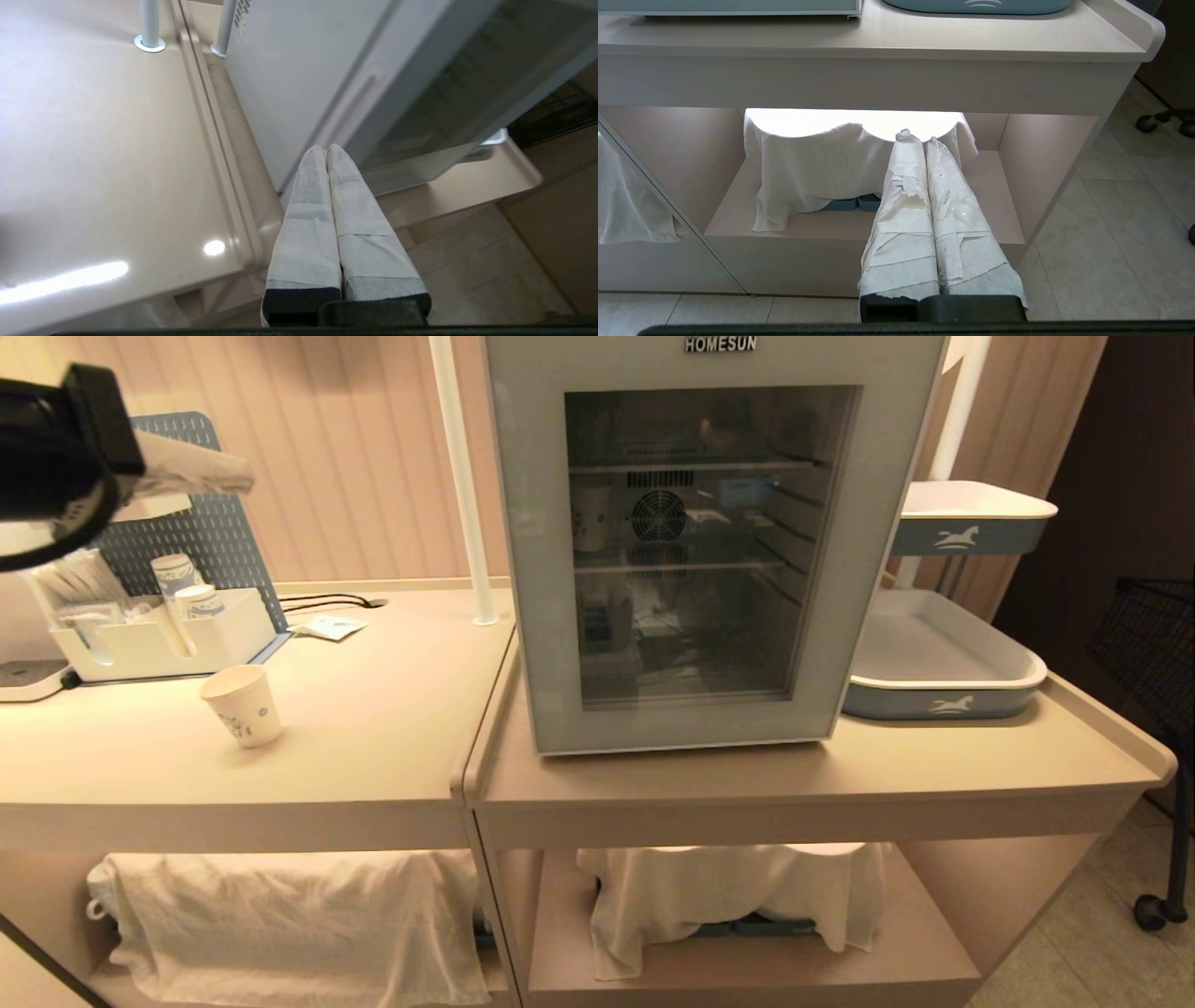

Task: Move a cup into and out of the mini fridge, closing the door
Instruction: Open the freezer door

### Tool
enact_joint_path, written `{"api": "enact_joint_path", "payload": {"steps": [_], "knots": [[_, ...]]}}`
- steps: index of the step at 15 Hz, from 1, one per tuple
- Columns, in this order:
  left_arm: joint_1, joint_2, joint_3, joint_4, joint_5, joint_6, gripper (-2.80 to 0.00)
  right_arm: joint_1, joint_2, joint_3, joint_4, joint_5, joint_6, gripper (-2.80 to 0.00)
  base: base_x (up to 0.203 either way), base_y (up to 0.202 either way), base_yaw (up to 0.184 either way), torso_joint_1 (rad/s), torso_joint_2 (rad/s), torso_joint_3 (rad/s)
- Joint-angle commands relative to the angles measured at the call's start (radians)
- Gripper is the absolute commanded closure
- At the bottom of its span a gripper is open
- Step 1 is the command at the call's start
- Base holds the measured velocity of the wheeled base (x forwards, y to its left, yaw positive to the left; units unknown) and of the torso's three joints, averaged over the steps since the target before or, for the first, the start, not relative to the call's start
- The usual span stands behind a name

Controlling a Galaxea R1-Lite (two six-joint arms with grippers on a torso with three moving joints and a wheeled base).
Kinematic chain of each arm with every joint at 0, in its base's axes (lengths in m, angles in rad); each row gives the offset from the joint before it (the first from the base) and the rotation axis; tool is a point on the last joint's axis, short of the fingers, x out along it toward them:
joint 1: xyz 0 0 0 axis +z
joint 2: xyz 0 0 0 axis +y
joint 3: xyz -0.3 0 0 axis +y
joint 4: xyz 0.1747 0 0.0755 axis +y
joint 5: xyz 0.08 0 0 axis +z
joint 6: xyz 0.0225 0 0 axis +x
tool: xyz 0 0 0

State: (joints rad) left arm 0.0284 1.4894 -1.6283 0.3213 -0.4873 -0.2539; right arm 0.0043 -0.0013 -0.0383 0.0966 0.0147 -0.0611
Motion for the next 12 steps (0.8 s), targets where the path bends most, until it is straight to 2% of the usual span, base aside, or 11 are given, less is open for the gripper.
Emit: {"api": "enact_joint_path", "payload": {"steps": [1,3,6,8,10,12], "knots": [[0.007,0.143,0.029,-0.093,-0.008,0.038,0.00,0.000,0.000,0.000,0.000,0.001,-0.001,0.00,0.000,0.000,0.000,0.000,0.00,0.000],[0.006,0.204,0.043,-0.180,-0.023,0.046,0.00,0.000,0.000,0.000,0.002,0.001,0.000,0.00,0.000,0.000,0.000,0.000,0.00,0.000],[-0.008,0.259,0.068,-0.198,-0.047,0.051,0.00,0.000,0.000,0.000,0.000,0.001,-0.001,0.00,0.000,0.000,0.000,0.000,0.00,0.000],[-0.042,0.288,0.077,-0.244,-0.055,0.050,0.00,0.000,0.000,0.000,0.000,0.001,0.000,0.00,0.000,0.000,0.000,0.000,0.00,0.000],[-0.075,0.315,0.100,-0.341,-0.061,0.050,0.00,0.000,0.000,0.000,0.000,0.001,0.000,0.00,0.000,0.000,0.000,0.000,0.00,0.000],[-0.106,0.326,0.107,-0.378,-0.072,0.041,0.00,0.000,0.000,0.000,0.000,0.001,0.000,0.00,0.000,0.000,0.000,0.000,0.00,0.000]]}}
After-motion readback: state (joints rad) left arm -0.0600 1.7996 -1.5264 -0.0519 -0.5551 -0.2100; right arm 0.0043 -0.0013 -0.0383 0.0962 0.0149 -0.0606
